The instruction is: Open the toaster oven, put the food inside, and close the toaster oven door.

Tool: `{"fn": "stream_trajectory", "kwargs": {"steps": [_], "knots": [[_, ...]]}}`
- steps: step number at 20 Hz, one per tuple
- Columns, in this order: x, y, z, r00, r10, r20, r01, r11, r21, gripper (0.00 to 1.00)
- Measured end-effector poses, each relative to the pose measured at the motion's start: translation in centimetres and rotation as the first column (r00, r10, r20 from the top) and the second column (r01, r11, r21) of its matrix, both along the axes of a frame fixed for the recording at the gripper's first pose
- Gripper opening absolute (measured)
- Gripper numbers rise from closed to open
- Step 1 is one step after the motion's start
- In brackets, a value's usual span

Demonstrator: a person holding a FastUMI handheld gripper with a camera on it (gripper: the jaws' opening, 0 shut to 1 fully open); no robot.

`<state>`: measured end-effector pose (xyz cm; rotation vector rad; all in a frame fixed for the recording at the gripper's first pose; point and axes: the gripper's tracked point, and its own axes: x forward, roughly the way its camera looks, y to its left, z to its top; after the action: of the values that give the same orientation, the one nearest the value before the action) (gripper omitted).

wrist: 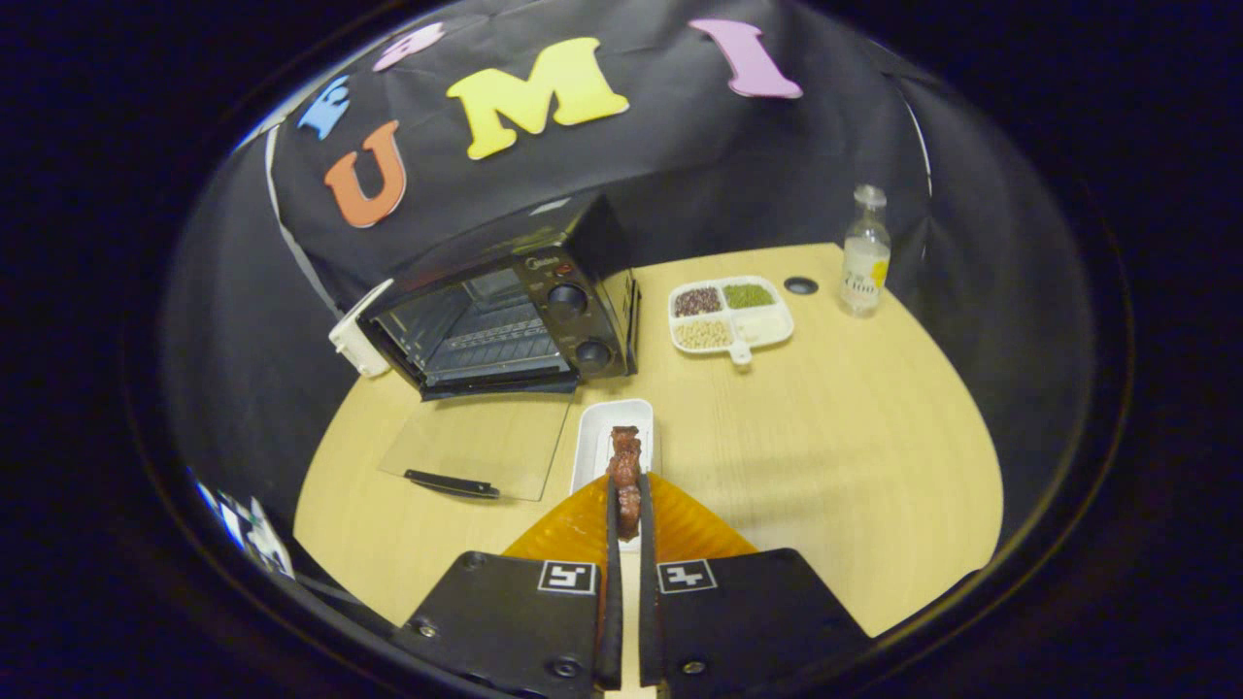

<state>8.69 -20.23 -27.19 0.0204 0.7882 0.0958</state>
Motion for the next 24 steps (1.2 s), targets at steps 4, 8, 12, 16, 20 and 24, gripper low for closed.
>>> {"fn": "stream_trajectory", "kwargs": {"steps": [4, 8, 12, 16, 20, 24], "knots": [[-1.7, 4.6, 2.6, 0.993, 0.099, 0.064, -0.094, 0.992, -0.082, 0.10], [-2.6, 9.4, 3.8, 0.974, 0.190, 0.124, -0.169, 0.973, -0.159, 0.10], [-2.3, 13.7, 3.8, 0.959, 0.220, 0.179, -0.190, 0.967, -0.170, 0.10], [-1.0, 16.5, 2.6, 0.955, 0.214, 0.208, -0.183, 0.970, -0.160, 0.10], [1.1, 18.3, 0.8, 0.964, 0.155, 0.218, -0.140, 0.987, -0.080, 0.10], [4.0, 19.3, -0.7, 0.967, 0.091, 0.239, -0.089, 0.996, -0.018, 0.10]]}}
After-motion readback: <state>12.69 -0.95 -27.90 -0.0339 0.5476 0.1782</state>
